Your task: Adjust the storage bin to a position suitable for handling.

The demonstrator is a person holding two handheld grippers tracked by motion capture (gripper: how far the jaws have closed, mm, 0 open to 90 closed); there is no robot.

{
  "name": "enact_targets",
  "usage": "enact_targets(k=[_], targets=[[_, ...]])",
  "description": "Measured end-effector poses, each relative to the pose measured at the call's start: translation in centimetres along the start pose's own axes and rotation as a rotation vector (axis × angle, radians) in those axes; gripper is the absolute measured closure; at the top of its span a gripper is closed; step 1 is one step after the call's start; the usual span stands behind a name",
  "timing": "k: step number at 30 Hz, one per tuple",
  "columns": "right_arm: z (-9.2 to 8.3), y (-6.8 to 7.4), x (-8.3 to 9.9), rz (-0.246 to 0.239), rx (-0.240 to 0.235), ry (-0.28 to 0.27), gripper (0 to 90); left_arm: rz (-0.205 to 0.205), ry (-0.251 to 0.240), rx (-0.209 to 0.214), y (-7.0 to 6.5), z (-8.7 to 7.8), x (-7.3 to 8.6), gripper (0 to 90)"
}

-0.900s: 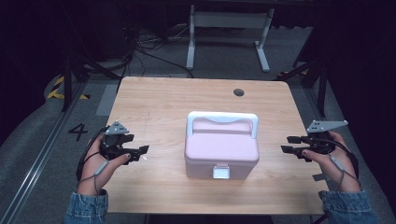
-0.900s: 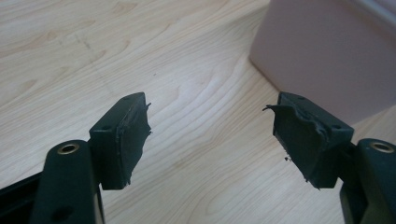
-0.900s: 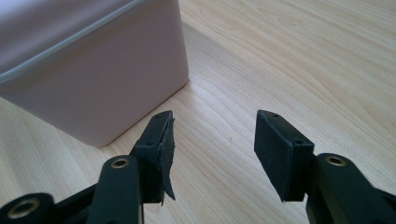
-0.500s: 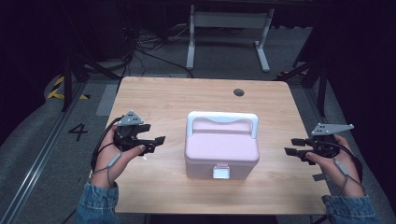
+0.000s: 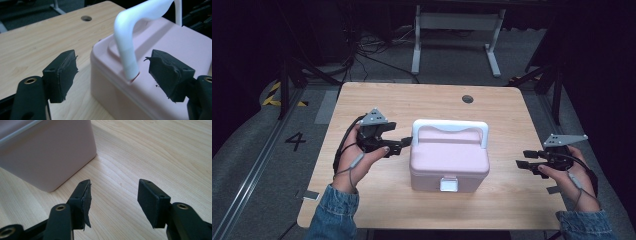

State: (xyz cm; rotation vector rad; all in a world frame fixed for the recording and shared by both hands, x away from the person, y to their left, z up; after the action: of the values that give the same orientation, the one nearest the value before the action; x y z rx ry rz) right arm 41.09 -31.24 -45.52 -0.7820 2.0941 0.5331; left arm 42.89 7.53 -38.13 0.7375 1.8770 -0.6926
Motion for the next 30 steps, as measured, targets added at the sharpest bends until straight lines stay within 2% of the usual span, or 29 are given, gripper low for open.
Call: enact_targets(k=[2, 6, 8, 10, 14, 16, 17, 18, 21, 23, 25, 26, 30], targets=[[0.0, 0.0, 0.0, -0.003, 0.000, -0.001, 46.0, 0.018, -0.017, 0.009, -0.6, 1.1, -0.5, 23.1], [0.0, 0.0, 0.0, -0.007, 0.001, -0.001, 46.0, 0.039, -0.020, 0.016, -1.0, 2.5, -0.8, 23.2], [-0.1, 0.0, -0.1, -0.005, 0.003, -0.003, 46.0, 0.056, 0.002, 0.009, -1.0, 3.0, -0.7, 24.7], [-0.1, 0.0, -0.1, -0.005, 0.003, -0.003, 46.0, 0.058, -0.006, 0.011, -1.1, 3.3, -0.7, 30.4], [-0.1, 0.0, -0.1, -0.005, 0.002, -0.006, 45.8, 0.062, -0.030, 0.017, -1.3, 4.4, -1.0, 35.7], [-0.1, 0.0, -0.1, -0.006, 0.003, -0.006, 45.9, 0.062, -0.023, 0.018, -1.4, 4.5, -0.8, 37.6], [-0.1, 0.0, -0.2, -0.009, 0.001, -0.007, 45.9, 0.061, -0.014, 0.032, -1.7, 4.8, -0.7, 48.5], [-0.1, 0.0, -0.2, -0.011, 0.002, -0.007, 45.8, 0.052, -0.017, 0.033, -1.8, 4.9, -0.6, 49.9], [-0.2, 0.0, -0.2, -0.011, 0.003, -0.010, 45.5, 0.063, -0.013, 0.003, -1.6, 4.9, -0.6, 51.9], [-0.2, 0.1, -0.2, -0.001, 0.002, -0.014, 45.0, 0.038, -0.022, -0.002, -1.6, 4.6, -0.8, 61.1], [-0.3, 0.0, -0.1, -0.002, 0.006, -0.015, 44.9, 0.033, -0.030, 0.004, -1.6, 4.2, -1.0, 68.8], [-0.4, 0.0, 0.0, 0.002, 0.009, -0.013, 44.8, 0.031, -0.019, 0.010, -1.7, 4.0, -1.0, 69.6], [-0.6, -0.3, 0.2, 0.006, 0.025, -0.022, 44.6, 0.067, -0.022, -0.001, -2.1, 3.8, -1.2, 69.9]])
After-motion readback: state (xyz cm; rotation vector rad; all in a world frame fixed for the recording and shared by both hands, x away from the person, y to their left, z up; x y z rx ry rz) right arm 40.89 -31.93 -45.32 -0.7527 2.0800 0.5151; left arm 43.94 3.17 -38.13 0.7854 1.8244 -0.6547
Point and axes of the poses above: each handheld gripper's, and its own axes: z roughly forward along the jaws, x roughly out of its underside, y roughly to its left, the point moved 10 cm from there along z, roughly forward along the jaws, and after that the axes turned 9 degrees about -y, right-handed, at the moved point
